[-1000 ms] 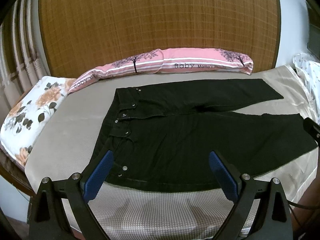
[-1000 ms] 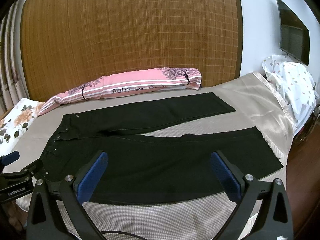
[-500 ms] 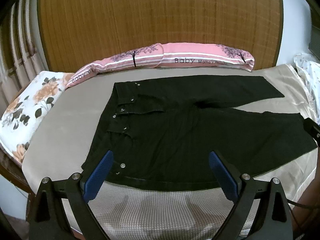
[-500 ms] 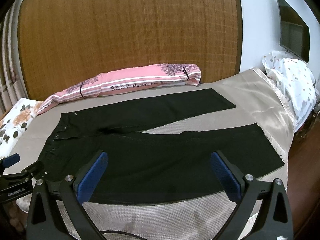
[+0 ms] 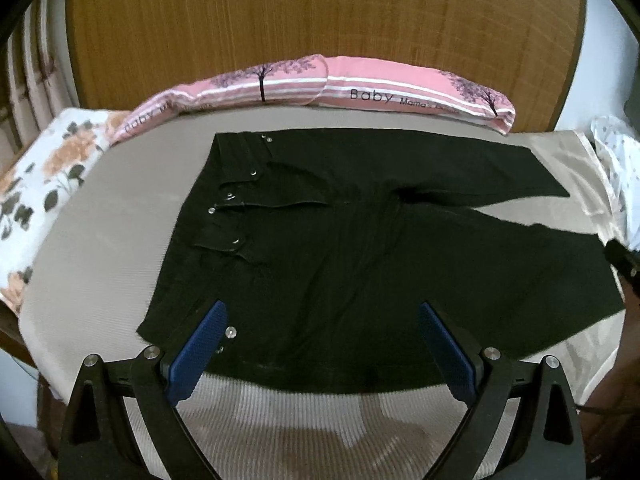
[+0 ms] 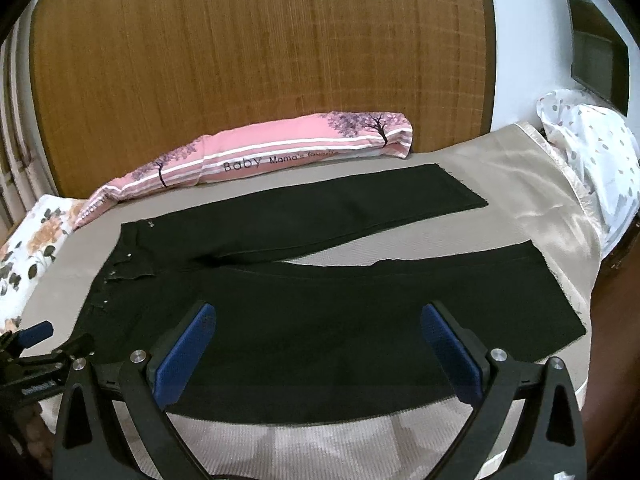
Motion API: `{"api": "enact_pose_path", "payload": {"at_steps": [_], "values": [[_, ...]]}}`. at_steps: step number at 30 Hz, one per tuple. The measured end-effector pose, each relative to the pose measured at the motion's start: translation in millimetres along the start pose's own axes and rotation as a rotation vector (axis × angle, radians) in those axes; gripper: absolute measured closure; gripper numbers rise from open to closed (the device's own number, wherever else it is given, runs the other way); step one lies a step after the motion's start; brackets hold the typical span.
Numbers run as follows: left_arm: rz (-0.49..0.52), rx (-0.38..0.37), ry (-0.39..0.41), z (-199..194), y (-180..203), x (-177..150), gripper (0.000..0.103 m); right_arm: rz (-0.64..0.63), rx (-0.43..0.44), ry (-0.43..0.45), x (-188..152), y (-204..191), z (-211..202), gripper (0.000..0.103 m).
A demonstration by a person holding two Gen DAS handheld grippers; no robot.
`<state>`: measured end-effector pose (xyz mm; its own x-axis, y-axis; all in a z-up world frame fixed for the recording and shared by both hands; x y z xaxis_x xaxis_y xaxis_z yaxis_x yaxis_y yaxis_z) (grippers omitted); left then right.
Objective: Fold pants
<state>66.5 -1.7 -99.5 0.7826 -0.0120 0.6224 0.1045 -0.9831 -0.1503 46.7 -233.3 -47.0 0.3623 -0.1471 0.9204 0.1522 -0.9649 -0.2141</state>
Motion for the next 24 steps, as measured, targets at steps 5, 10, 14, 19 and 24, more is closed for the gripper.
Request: {"api": "enact_pose_path", "payload": {"at_steps": [5, 10, 14, 19, 24], "values": [[-0.045, -0.049, -0.048, 27, -14, 24, 0.02, -0.007, 0.032, -0.032, 12, -3, 21, 0.001], [-0.154, -0.154, -0.121, 68, -43, 61, 0.036, -0.005, 0.077, -0.051, 30, -7, 50, 0.001], [-0.236, -0.211, -0.139, 98, -67, 99, 0.042, -0.027, 0.079, -0.088, 43, -9, 79, 0.001], [-0.329, -0.261, -0.19, 150, -92, 140, 0.044, 0.034, 0.179, -0.143, 59, -16, 121, 0.003], [-0.442, -0.36, -0.277, 203, -106, 164, 0.048, 0.027, 0.196, -0.195, 76, -22, 164, 0.007]]}}
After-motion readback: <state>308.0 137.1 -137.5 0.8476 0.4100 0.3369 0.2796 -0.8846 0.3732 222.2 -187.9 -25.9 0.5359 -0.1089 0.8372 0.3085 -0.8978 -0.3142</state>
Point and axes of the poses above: each gripper's, at about its wrist camera, not at the fingertips, and z roughly the way its jaws point, y to its right, x to its top, the point moved 9 cm from there along z, roughly the way its jaws point, and after that the axes turned 15 degrees about x, right-handed, at the moved point
